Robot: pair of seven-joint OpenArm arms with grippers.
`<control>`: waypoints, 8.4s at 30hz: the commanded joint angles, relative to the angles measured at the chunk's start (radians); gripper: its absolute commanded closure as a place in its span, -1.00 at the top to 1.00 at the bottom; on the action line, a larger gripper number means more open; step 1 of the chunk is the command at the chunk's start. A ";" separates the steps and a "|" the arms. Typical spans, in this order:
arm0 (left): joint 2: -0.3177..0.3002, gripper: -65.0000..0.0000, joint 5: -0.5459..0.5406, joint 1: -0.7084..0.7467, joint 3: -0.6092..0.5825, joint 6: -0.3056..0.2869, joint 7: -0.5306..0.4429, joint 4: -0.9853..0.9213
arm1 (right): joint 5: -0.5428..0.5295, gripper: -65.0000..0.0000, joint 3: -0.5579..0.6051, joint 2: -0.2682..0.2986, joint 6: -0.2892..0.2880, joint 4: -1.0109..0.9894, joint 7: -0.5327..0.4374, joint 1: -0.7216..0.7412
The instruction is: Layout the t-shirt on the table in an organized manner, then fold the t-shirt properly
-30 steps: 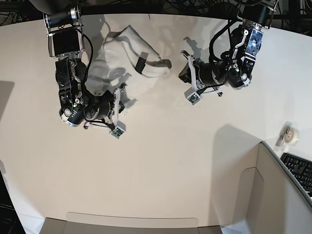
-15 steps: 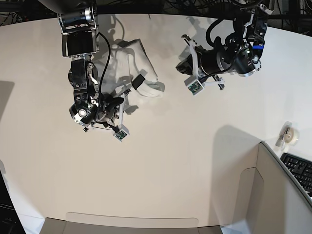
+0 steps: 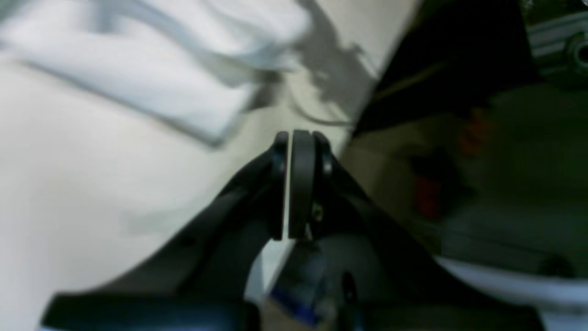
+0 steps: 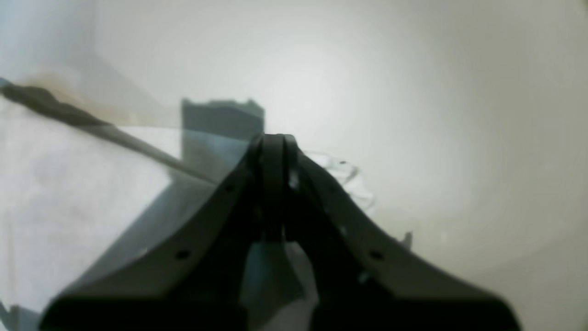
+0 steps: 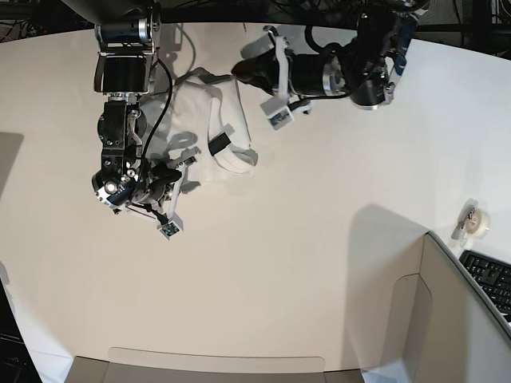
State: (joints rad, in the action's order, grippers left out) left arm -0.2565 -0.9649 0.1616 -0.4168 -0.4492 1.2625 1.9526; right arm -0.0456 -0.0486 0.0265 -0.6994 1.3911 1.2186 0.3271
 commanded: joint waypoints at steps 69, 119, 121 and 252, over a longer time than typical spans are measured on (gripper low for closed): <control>-0.094 -1.00 0.174 -0.056 0.192 -0.001 -0.274 -0.319 | 0.002 -1.00 -0.049 0.178 0.001 0.055 0.010 0.010; 0.142 -1.00 0.177 -0.313 -0.014 -0.001 -0.255 -0.602 | 0.002 -1.00 -0.049 0.125 0.001 0.508 0.139 -0.406; 0.142 -1.00 0.177 -0.322 -0.014 -0.001 -0.267 -0.620 | 0.002 -1.00 -0.049 0.125 0.001 0.508 0.139 -0.423; -0.120 -1.00 0.176 0.100 0.424 0.000 -0.183 0.043 | -0.003 -1.00 -0.380 0.470 0.001 0.661 0.178 -0.464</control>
State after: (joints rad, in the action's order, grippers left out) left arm -0.3668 -0.7700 0.2657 0.0006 -0.4454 1.0958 1.9778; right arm -0.0608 -0.4179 0.4759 -0.6895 2.0350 1.3949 -0.1387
